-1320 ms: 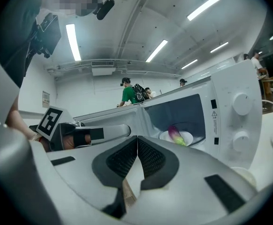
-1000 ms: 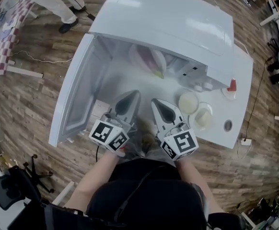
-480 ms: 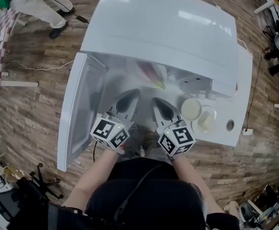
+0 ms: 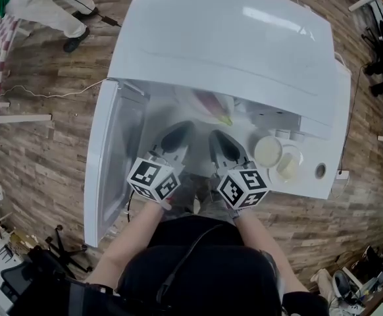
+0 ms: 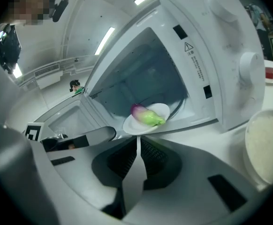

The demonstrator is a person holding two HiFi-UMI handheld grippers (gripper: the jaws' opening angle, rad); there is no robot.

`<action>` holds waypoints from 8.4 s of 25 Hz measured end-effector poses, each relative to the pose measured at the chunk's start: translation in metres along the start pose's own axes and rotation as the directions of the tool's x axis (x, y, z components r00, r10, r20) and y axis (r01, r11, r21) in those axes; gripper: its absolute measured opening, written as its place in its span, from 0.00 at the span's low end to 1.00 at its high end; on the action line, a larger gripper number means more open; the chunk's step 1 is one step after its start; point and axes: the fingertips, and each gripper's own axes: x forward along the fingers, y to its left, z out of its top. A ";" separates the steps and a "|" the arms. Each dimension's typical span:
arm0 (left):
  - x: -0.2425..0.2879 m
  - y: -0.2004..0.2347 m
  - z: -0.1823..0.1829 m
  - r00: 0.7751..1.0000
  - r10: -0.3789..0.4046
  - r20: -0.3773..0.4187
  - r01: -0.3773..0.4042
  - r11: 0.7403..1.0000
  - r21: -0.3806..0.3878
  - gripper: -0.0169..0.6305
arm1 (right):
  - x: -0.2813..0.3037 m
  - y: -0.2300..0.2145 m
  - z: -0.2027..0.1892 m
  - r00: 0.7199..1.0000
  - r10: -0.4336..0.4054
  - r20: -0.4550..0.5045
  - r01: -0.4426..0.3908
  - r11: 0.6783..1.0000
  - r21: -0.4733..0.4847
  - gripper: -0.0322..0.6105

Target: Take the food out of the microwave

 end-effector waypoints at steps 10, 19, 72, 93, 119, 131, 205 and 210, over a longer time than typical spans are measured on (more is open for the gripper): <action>0.004 0.019 -0.008 0.998 0.039 -0.051 -0.039 0.999 0.004 0.05 | 0.014 -0.005 0.005 0.996 0.035 0.078 -0.059 0.942 0.331 0.22; 0.001 0.030 -0.015 0.993 0.083 -0.079 -0.081 0.996 0.026 0.05 | 0.024 -0.010 0.010 0.989 0.044 0.139 -0.110 0.848 0.518 0.27; 0.020 0.039 -0.012 1.000 -0.013 -0.023 -0.001 0.857 -0.516 0.18 | 0.000 -0.036 0.012 0.975 0.044 0.216 -0.199 0.606 0.771 0.10; 0.017 0.046 -0.019 1.000 -0.011 0.000 0.009 0.745 -0.667 0.17 | -0.007 -0.031 0.001 0.979 0.099 0.180 -0.203 0.601 0.773 0.10; -0.005 0.037 -0.029 1.000 -0.011 -0.010 0.002 0.738 -0.675 0.10 | -0.022 -0.022 -0.014 0.978 0.102 0.181 -0.207 0.588 0.782 0.10; -0.032 0.018 -0.048 1.000 -0.021 -0.004 0.013 0.759 -0.651 0.10 | -0.049 -0.016 -0.039 0.978 0.104 0.179 -0.206 0.592 0.779 0.10; -0.110 -0.013 -0.144 0.996 0.085 0.017 -0.042 0.644 -0.764 0.09 | -0.110 -0.015 -0.134 0.984 0.170 0.060 -0.151 0.595 0.789 0.10; -0.114 -0.012 -0.149 0.995 0.096 0.021 -0.043 0.617 -0.786 0.09 | -0.109 -0.014 -0.139 0.981 0.185 0.051 -0.152 0.593 0.791 0.10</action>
